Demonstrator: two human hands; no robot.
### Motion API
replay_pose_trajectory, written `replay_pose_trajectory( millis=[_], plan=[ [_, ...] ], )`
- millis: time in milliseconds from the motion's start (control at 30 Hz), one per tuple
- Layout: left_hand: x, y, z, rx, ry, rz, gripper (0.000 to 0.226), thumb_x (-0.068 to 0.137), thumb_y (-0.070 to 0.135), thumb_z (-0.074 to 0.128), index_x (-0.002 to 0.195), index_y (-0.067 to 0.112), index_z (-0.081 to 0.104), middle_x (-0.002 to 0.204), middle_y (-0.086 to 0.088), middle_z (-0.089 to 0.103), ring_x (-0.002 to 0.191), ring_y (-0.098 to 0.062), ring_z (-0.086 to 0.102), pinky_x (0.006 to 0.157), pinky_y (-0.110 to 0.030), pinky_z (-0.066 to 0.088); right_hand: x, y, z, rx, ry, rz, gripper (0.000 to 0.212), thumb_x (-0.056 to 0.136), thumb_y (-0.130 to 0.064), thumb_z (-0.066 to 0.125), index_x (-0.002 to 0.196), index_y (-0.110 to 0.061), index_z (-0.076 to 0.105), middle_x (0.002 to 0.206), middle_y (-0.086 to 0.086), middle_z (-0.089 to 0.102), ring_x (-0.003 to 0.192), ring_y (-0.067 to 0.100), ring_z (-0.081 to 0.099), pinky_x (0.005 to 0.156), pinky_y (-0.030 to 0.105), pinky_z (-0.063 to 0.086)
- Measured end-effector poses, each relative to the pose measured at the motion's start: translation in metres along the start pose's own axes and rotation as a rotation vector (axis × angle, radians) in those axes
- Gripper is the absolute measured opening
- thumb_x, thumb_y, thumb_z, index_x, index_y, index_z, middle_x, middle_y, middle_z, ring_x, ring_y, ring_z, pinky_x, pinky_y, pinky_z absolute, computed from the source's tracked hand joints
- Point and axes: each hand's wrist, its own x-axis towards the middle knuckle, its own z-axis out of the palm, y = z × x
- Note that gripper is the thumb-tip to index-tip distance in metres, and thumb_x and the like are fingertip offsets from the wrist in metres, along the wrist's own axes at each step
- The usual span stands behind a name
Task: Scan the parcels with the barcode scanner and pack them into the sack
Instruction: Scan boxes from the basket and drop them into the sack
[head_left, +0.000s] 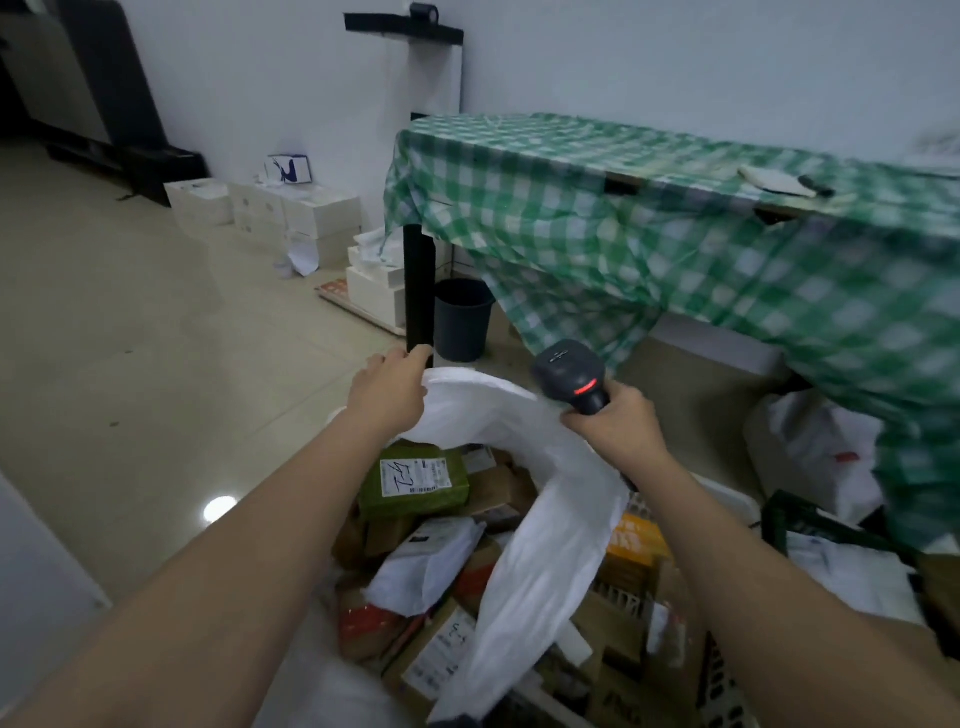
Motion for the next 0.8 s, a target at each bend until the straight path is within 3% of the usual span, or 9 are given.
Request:
replay_pose_trajectory(
  millis=[100,200,300,400,533,667,800],
  plan=[
    [-0.028,0.029,0.000,-0.020,0.028,0.074,0.058,0.096,0.020,0.054,0.148,0.022,0.028,0.148,-0.012,0.036,0.134,-0.034,0.032,0.109,-0.045,0.031,-0.035,0.016,-0.028,0.003,0.021,0.057,0.018,0.073,-0.012,0.072,0.089,-0.010,0.064,0.078,0.004,0.064,0.072,0.018,0.057,0.055,0.026,0.041],
    [-0.056,0.067,0.005,-0.060,0.155,0.146,0.054,0.094,0.019,0.057,0.144,0.020,0.037,0.153,-0.014,0.026,0.141,-0.033,0.020,0.114,-0.045,0.020,-0.073,0.038,-0.058,0.000,0.054,0.137,0.017,0.072,-0.013,0.073,0.086,-0.014,0.065,0.080,0.006,0.068,0.074,0.022,0.063,0.057,0.027,0.044],
    [-0.085,0.107,0.019,-0.145,0.283,0.246,0.046,0.090,0.014,0.059,0.135,0.015,0.049,0.148,-0.016,0.033,0.136,-0.035,0.026,0.111,-0.043,0.024,-0.111,0.065,-0.085,-0.069,0.048,0.168,0.012,0.073,-0.012,0.074,0.076,-0.015,0.063,0.068,0.002,0.065,0.066,0.018,0.062,0.056,0.027,0.046],
    [-0.113,0.142,0.044,-0.291,0.287,0.361,0.036,0.089,0.010,0.056,0.125,0.013,0.055,0.137,-0.012,0.043,0.127,-0.029,0.035,0.101,-0.037,0.035,-0.139,0.098,-0.103,-0.137,0.004,0.211,0.012,0.075,-0.012,0.073,0.085,-0.010,0.066,0.071,0.004,0.066,0.064,0.011,0.060,0.052,0.017,0.044],
    [-0.141,0.168,0.100,-0.370,0.122,0.422,0.027,0.095,0.016,0.051,0.121,0.017,0.055,0.121,-0.005,0.048,0.112,-0.021,0.043,0.084,-0.028,0.038,-0.159,0.152,-0.106,-0.168,-0.037,0.300,0.016,0.076,-0.017,0.072,0.086,-0.007,0.066,0.078,0.013,0.067,0.073,0.024,0.063,0.058,0.029,0.043],
    [-0.151,0.176,0.166,-0.339,-0.187,0.410,0.022,0.096,0.021,0.053,0.117,0.016,0.059,0.115,-0.005,0.056,0.103,-0.023,0.054,0.082,-0.036,0.048,-0.163,0.202,-0.092,-0.140,-0.018,0.373,0.023,0.077,-0.023,0.074,0.084,-0.002,0.066,0.078,0.017,0.068,0.076,0.029,0.065,0.065,0.039,0.051],
    [-0.148,0.180,0.224,-0.242,-0.445,0.327,0.020,0.095,0.021,0.055,0.110,0.012,0.065,0.107,-0.007,0.065,0.097,-0.026,0.061,0.083,-0.040,0.052,-0.152,0.239,-0.067,-0.133,-0.027,0.414,0.017,0.081,-0.023,0.071,0.078,-0.008,0.064,0.069,0.007,0.063,0.071,0.024,0.061,0.060,0.029,0.042]
  ],
)
